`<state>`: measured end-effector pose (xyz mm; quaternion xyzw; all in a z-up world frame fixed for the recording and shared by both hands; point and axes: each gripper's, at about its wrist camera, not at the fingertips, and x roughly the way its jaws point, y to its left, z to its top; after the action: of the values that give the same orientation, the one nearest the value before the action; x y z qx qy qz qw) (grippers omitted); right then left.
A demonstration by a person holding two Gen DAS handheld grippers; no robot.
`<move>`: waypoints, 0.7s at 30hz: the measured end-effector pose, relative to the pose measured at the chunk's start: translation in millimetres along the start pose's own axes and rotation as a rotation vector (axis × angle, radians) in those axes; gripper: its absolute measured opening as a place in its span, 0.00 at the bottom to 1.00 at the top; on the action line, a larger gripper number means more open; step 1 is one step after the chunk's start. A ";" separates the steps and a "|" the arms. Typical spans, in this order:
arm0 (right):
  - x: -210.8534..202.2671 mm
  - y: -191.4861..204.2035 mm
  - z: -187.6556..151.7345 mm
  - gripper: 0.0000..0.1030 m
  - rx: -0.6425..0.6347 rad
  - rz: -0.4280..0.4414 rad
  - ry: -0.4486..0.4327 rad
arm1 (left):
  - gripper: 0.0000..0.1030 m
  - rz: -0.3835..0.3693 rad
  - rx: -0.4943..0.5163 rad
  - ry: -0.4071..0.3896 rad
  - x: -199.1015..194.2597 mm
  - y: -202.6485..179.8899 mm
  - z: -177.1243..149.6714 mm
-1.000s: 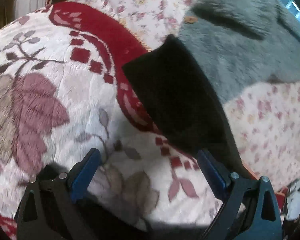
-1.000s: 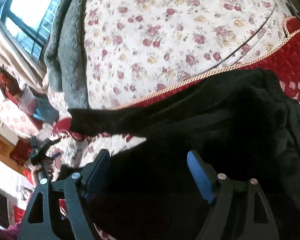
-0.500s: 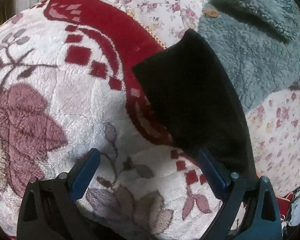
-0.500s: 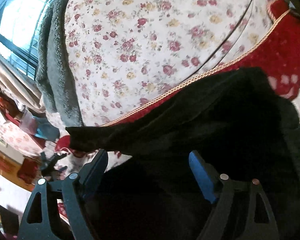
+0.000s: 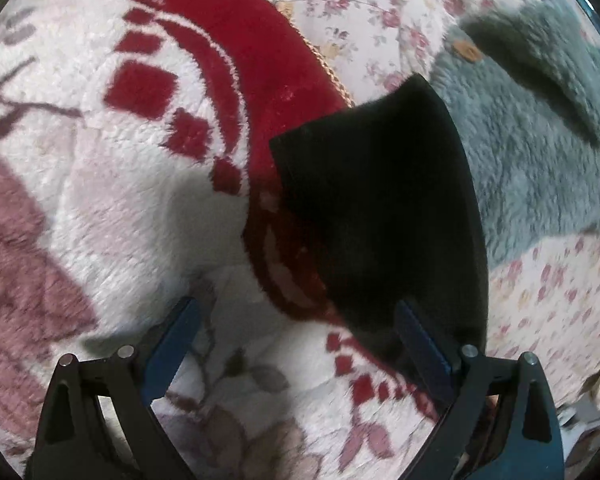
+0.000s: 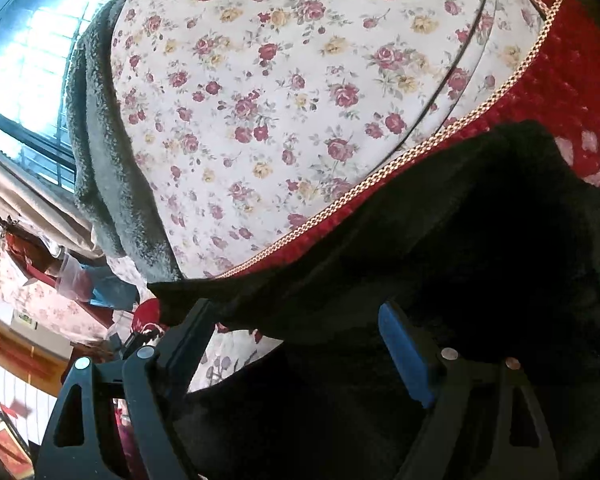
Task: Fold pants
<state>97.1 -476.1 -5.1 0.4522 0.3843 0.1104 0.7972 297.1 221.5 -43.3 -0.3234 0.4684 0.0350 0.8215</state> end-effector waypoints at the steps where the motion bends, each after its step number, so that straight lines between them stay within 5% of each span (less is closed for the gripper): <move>1: 0.9 0.7 -0.3 0.85 -0.004 0.002 0.002 | 0.94 -0.026 -0.015 0.003 3.5 0.1 3.3; 18: 14.7 5.7 -1.7 0.86 -0.020 0.029 -0.007 | 0.96 -0.179 -0.164 -0.064 59.6 0.0 25.8; 20: 12.5 5.4 -1.1 0.86 -0.023 0.028 -0.014 | 0.28 -0.196 -0.153 -0.048 62.6 -1.7 26.3; 21: 10.6 5.3 -0.6 0.86 -0.027 0.029 -0.018 | 0.08 -0.164 -0.139 -0.008 67.3 -3.9 26.8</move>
<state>104.9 -467.1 -6.5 0.4481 0.3690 0.1231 0.8049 356.1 217.0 -85.2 -0.4165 0.4335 0.0014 0.7991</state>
